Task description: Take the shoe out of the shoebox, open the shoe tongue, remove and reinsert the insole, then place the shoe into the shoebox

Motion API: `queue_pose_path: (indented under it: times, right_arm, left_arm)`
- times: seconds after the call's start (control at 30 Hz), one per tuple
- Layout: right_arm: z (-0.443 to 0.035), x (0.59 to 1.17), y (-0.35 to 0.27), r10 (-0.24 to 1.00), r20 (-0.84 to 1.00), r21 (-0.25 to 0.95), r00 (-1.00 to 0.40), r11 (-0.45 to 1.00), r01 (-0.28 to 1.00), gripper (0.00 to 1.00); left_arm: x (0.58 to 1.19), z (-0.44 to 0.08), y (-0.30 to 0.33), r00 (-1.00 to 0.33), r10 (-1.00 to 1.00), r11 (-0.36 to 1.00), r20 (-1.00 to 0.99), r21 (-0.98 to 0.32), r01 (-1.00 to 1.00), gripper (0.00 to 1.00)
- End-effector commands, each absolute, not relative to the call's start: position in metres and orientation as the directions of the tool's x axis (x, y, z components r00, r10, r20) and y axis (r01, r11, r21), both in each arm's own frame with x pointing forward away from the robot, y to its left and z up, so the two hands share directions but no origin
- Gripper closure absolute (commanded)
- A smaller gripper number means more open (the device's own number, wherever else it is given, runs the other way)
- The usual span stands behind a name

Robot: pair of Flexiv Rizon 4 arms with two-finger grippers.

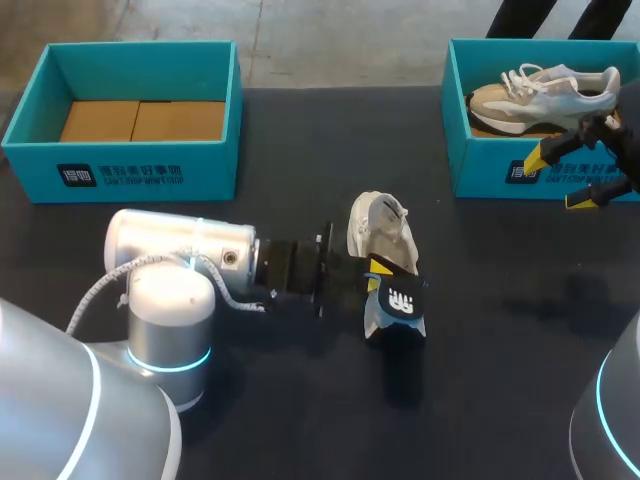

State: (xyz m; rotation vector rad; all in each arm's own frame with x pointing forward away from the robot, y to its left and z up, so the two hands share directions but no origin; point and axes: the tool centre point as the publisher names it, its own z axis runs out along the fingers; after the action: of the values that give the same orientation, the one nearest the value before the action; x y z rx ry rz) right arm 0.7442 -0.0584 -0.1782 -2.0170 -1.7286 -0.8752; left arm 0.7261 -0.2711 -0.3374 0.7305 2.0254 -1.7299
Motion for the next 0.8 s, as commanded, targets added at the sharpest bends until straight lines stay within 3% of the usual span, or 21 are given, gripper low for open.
queue_pose_path:
  times: [0.03,0.8]
  right_arm:
    - [-0.179,0.744,-0.058,0.761,0.645,0.131,0.071,-0.201,0.971,0.0]
    - [-0.179,0.744,-0.058,0.761,0.645,0.131,0.071,-0.201,0.971,0.0]
  left_arm:
    - [0.728,-0.339,-0.274,-0.795,0.14,0.118,-0.59,-0.787,0.605,1.0]
    - [0.748,-0.35,-0.272,-0.802,0.156,0.153,-0.576,-0.788,0.596,1.0]
